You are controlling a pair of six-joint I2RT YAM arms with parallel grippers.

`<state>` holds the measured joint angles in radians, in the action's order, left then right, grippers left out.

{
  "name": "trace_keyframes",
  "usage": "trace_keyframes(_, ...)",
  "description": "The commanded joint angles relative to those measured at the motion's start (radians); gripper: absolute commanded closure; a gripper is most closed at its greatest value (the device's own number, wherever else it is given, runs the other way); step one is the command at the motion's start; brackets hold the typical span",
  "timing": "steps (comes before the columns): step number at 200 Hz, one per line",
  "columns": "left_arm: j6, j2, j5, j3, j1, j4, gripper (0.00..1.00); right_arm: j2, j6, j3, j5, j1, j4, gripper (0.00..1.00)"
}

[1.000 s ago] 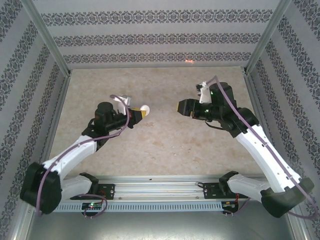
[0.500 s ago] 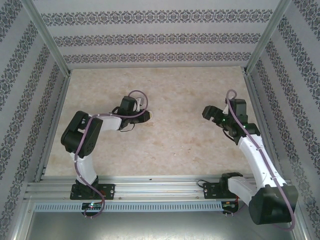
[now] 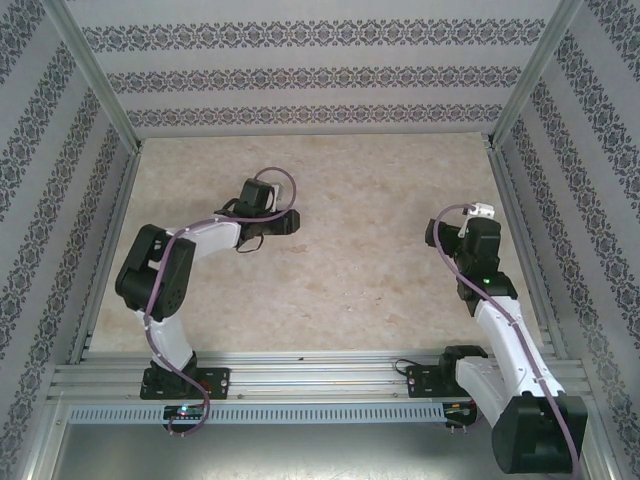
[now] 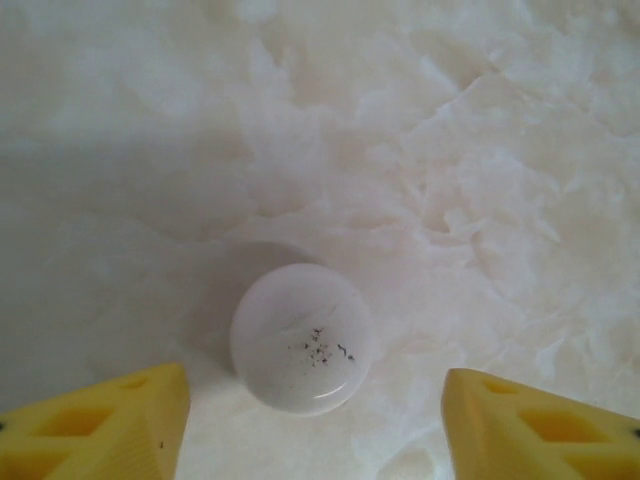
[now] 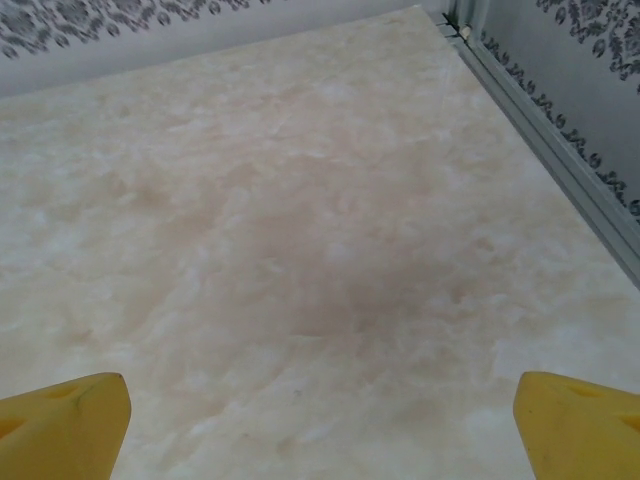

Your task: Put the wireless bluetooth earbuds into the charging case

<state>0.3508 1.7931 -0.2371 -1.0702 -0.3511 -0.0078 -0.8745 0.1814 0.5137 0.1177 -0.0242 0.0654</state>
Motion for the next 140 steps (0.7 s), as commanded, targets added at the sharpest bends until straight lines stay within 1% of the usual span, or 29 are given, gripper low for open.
trace_keyframes(1, -0.111, -0.102, 0.088, -0.019, 0.016, -0.087, 0.11, -0.011, -0.088, -0.072, 0.046, -0.003, -0.157, 0.02)
trace_keyframes(3, -0.118, -0.108, 0.094, -0.017, 0.017, -0.087, 0.03, -0.013, -0.089, -0.078, 0.044, -0.003, -0.170, 0.02)
trace_keyframes(7, -0.131, -0.126, 0.106, -0.011, 0.021, -0.085, 0.00, -0.017, -0.091, -0.090, 0.037, -0.003, -0.193, 0.02)
trace_keyframes(27, -0.192, -0.206, 0.173, 0.041, 0.049, -0.057, 0.00, -0.052, -0.088, -0.161, 0.000, -0.004, -0.350, 0.02)
trace_keyframes(49, -0.223, -0.296, 0.227, 0.137, 0.113, 0.008, 0.00, -0.110, -0.072, -0.235, -0.026, -0.006, -0.509, 0.02)
trace_keyframes(79, -0.281, -0.450, 0.289, 0.347, 0.194, 0.158, 0.00, -0.211, -0.064, -0.277, -0.029, -0.008, -0.670, 0.02)
trace_keyframes(89, -0.295, -0.493, 0.311, 0.429, 0.211, 0.211, 0.00, -0.235, -0.061, -0.262, -0.024, -0.009, -0.667, 0.02)
trace_keyframes(97, -0.302, -0.520, 0.329, 0.478, 0.225, 0.239, 0.00, -0.262, -0.072, -0.259, -0.027, -0.011, -0.708, 0.02)
trace_keyframes(114, -0.320, -0.533, 0.381, 0.551, 0.245, 0.286, 0.00, -0.326, -0.081, -0.250, -0.020, -0.014, -0.791, 0.02)
trace_keyframes(123, -0.322, -0.517, 0.385, 0.584, 0.254, 0.333, 0.00, -0.360, -0.089, -0.234, -0.017, -0.017, -0.807, 0.02)
trace_keyframes(132, -0.316, -0.489, 0.369, 0.631, 0.265, 0.442, 0.00, -0.394, -0.095, -0.224, -0.020, -0.019, -0.856, 0.02)
trace_keyframes(138, -0.322, -0.467, 0.345, 0.660, 0.270, 0.543, 0.00, -0.412, -0.083, -0.211, -0.026, -0.024, -0.859, 0.02)
trace_keyframes(140, -0.325, -0.465, 0.340, 0.658, 0.271, 0.550, 0.00, -0.419, -0.077, -0.205, -0.029, -0.025, -0.855, 0.02)
